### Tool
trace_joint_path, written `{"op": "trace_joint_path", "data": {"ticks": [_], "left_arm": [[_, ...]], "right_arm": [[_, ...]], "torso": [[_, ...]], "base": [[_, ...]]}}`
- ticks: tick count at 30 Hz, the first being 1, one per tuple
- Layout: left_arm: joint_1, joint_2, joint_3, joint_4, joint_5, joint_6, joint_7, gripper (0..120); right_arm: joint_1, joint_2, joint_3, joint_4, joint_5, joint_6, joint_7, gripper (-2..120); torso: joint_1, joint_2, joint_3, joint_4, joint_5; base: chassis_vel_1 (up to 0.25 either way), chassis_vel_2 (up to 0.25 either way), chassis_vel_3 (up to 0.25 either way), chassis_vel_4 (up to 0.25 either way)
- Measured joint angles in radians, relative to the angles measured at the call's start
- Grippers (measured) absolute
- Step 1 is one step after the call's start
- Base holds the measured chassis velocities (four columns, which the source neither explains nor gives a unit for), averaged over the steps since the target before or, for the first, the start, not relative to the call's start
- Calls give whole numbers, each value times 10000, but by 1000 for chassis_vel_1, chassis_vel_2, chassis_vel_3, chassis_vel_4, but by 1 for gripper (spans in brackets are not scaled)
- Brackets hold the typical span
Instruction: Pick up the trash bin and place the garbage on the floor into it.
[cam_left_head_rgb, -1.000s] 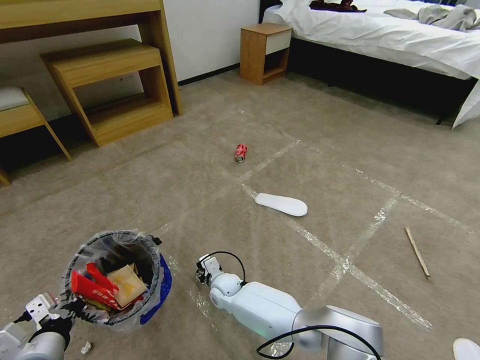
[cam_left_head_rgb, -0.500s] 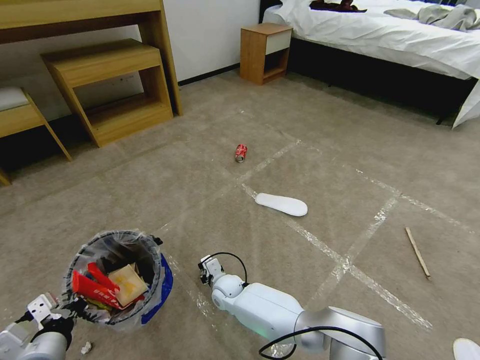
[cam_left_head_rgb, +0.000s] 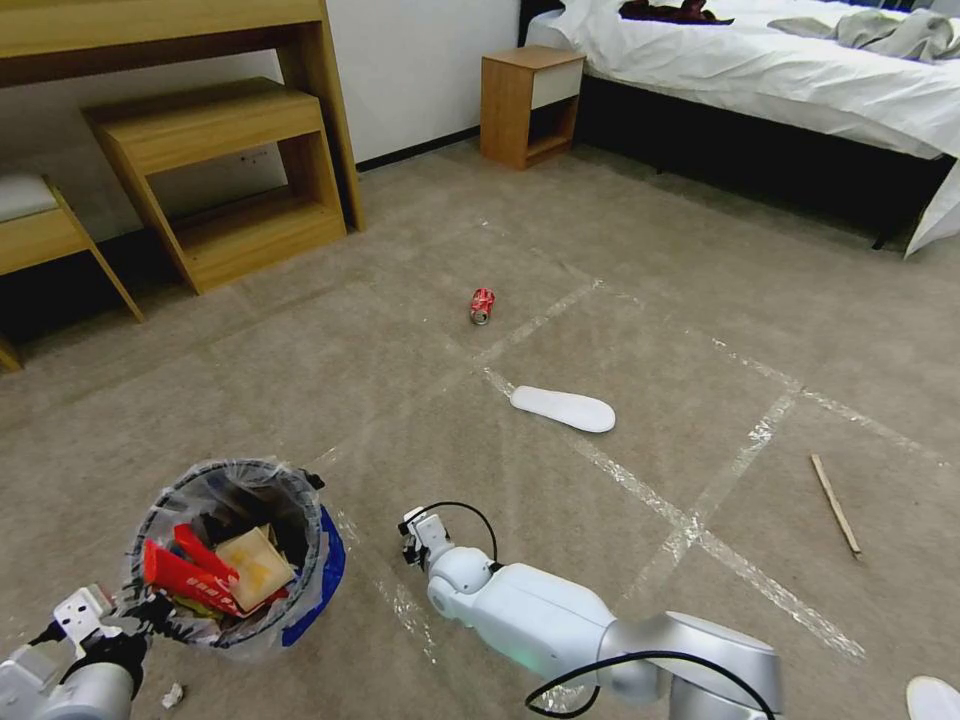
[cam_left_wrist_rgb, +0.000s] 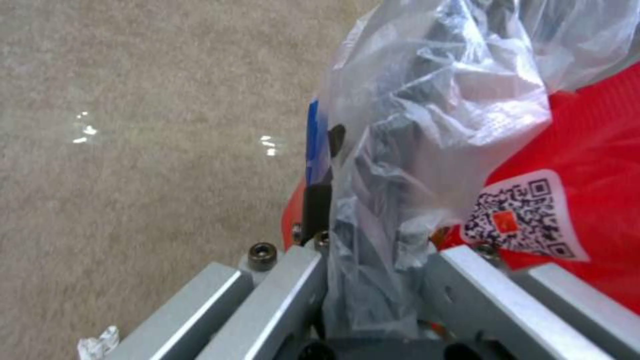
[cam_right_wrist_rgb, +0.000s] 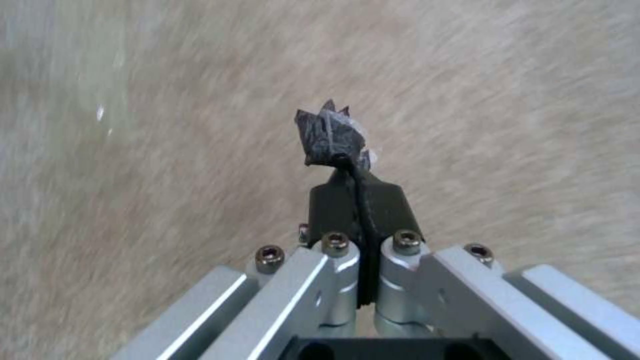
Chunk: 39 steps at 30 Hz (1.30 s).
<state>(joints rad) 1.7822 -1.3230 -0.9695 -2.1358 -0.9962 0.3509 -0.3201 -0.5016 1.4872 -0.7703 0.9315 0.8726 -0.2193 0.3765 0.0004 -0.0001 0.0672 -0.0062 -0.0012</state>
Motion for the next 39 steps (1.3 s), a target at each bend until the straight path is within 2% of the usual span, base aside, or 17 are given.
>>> {"op": "trace_joint_path", "data": {"ticks": [3,6,11,14,19,24,29,32,34,39], "left_arm": [[-69,54,-3,17,-35,23,-30,0],[-163,117,-1,50,-78,52,-62,0],[-193,182,20,62,-102,74,-78,0],[-193,333,11,62,-211,136,-114,0],[-205,506,-17,8,-468,239,-204,0],[-326,910,-20,16,-752,357,-300,0],[-371,1082,59,33,-850,431,-313,0],[-358,1314,109,-63,-1186,641,-424,0],[-350,1351,114,-77,-1207,658,-433,0],[-263,1855,83,-410,-1810,1047,-702,0]], "right_arm": [[41,-401,122,564,226,-10,101,0],[86,-1048,370,1685,623,50,202,0],[90,-1598,703,2943,946,284,154,0],[87,-2132,1105,4072,1031,759,-91,0],[111,-2636,1479,4793,958,1243,-338,0],[403,-3541,2058,6067,1020,2222,-995,0],[729,-4074,2190,7022,1087,2812,-1365,0],[1221,-4519,2063,8206,1238,3404,-1753,0],[1260,-4543,2041,8288,1253,3438,-1785,0],[2012,-4784,1658,9511,1661,3635,-2056,0]], "torso": [[0,0,0,-1,-1],[0,0,0,-3,-2],[0,0,0,0,-1],[0,0,0,1,0],[0,0,0,0,0],[0,0,0,-1,0],[0,0,0,-1,-1],[0,0,0,0,-2],[0,1,0,0,-2],[0,1,0,-1,-2]], "base": [[0,0,0,0],[0,0,0,0],[0,0,0,0],[0,0,0,0],[0,0,0,0],[0,0,0,0],[0,0,0,0],[0,0,0,0],[0,0,0,0],[0,0,0,0]]}}
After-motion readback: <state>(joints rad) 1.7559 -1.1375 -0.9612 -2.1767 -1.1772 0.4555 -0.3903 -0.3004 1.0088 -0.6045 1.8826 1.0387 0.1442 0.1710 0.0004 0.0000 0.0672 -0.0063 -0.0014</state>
